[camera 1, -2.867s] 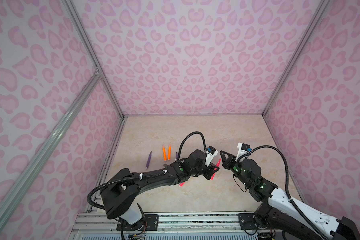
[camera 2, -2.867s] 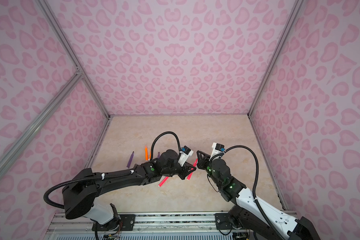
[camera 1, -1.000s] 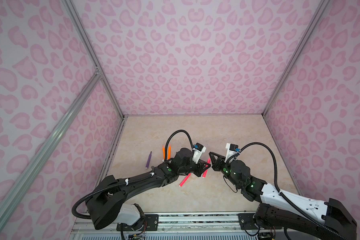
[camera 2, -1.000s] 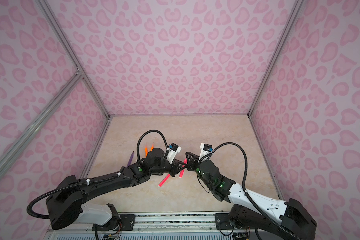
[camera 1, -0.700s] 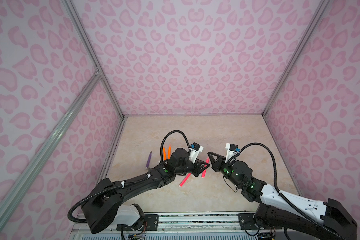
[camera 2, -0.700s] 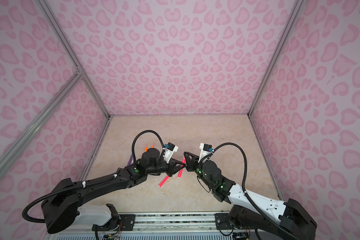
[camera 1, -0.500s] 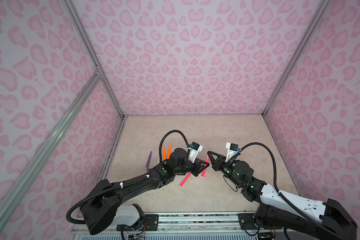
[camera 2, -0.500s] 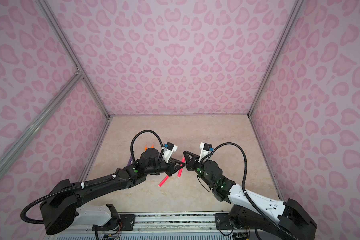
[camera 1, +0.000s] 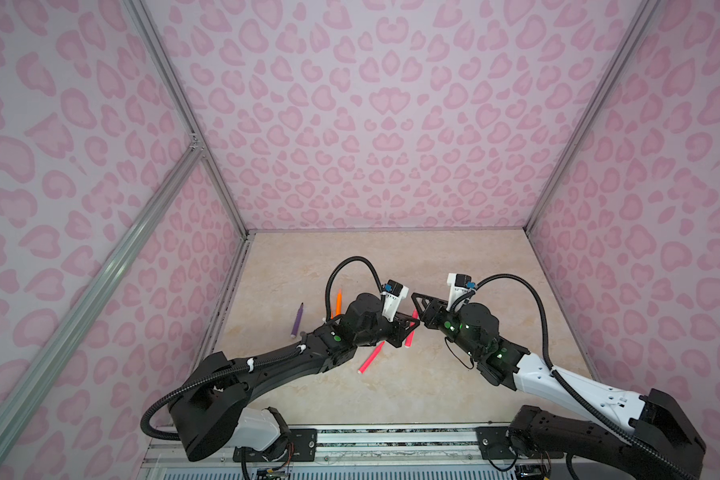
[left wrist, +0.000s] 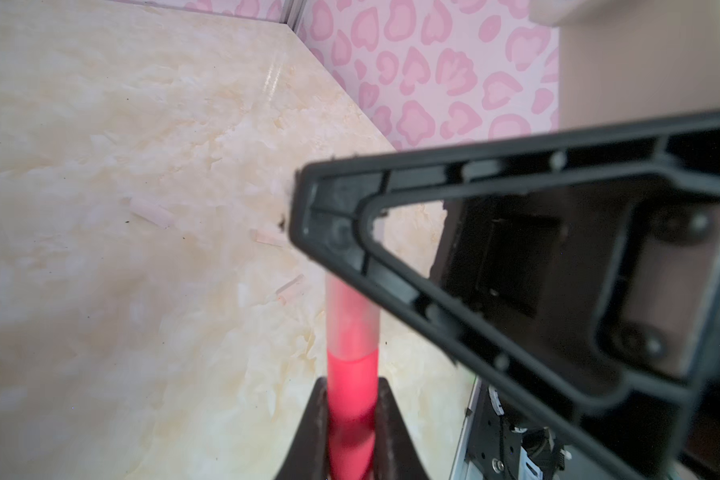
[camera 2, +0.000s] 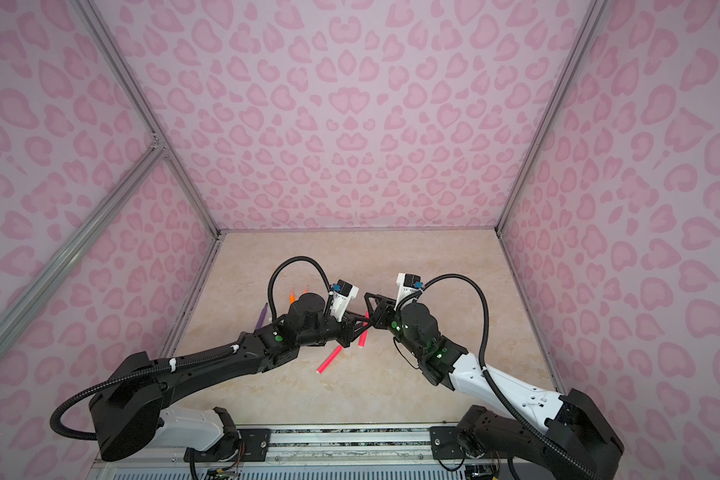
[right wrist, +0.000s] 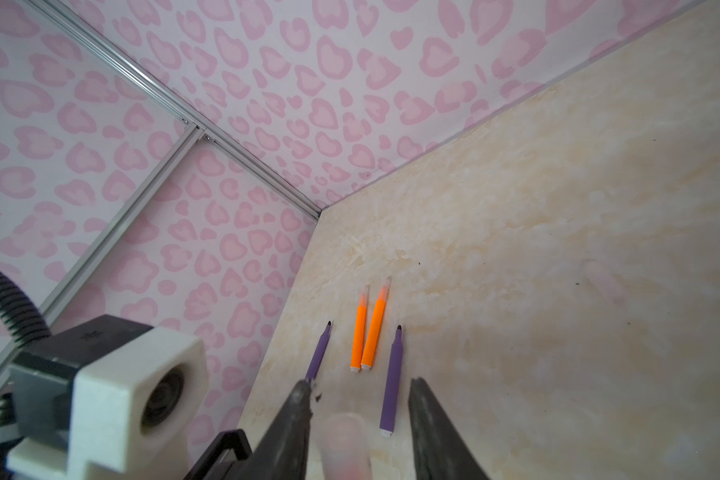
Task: Insert the pens into the pen caps
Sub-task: 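Open the right gripper and draw it back from the capped marker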
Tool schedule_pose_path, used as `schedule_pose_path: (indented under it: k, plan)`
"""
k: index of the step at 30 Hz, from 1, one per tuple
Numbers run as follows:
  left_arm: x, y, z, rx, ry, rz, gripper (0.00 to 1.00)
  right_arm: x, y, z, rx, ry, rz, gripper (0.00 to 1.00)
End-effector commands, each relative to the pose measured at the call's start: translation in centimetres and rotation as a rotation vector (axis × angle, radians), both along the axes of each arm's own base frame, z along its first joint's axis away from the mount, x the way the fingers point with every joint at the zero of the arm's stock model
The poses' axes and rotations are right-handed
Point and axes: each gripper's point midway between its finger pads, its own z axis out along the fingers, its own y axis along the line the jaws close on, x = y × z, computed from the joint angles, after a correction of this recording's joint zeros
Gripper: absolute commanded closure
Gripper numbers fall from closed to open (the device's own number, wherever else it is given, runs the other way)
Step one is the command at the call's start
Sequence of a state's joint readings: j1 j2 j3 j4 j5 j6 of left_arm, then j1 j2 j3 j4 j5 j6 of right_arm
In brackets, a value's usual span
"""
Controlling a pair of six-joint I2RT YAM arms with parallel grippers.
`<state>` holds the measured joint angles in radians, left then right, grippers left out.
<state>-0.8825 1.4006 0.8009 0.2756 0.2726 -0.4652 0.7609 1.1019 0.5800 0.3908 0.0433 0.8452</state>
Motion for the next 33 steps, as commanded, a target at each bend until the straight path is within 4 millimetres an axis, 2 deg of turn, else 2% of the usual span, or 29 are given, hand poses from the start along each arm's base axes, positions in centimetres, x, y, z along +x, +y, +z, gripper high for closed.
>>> schedule_pose_path:
  k: [1,5,7,13,19,24,28,33]
  plan:
    - [0.2,-0.6,0.2,0.011,-0.02,-0.01,0.97,0.2,0.6,0.0,-0.023,0.004,0.032,0.61]
    - [0.3,-0.7,-0.1,0.033,-0.023,-0.005,0.97,0.3,1.1,0.6,-0.031,0.003,0.049,0.64]
    - [0.4,-0.7,-0.3,0.042,-0.021,0.003,0.97,0.3,1.1,0.6,-0.047,0.01,0.051,0.7]
    - [0.4,-0.7,-0.2,0.041,-0.024,0.003,0.97,0.4,1.1,0.1,-0.054,0.021,0.049,0.85]
    - [0.4,-0.4,0.1,0.037,-0.035,0.008,0.97,0.2,1.5,-0.6,-0.061,0.038,0.074,0.95]
    - [0.7,0.0,0.2,0.031,-0.033,0.035,0.97,-0.2,2.7,-1.2,-0.064,0.055,0.13,1.0]
    - [2.0,1.4,0.0,-0.029,0.027,0.08,0.96,-0.7,3.1,-2.1,-0.087,0.051,0.133,1.0]
    - [3.5,4.1,0.3,-0.081,0.052,0.163,0.96,-1.4,4.9,-3.0,-0.108,0.035,0.159,1.0]
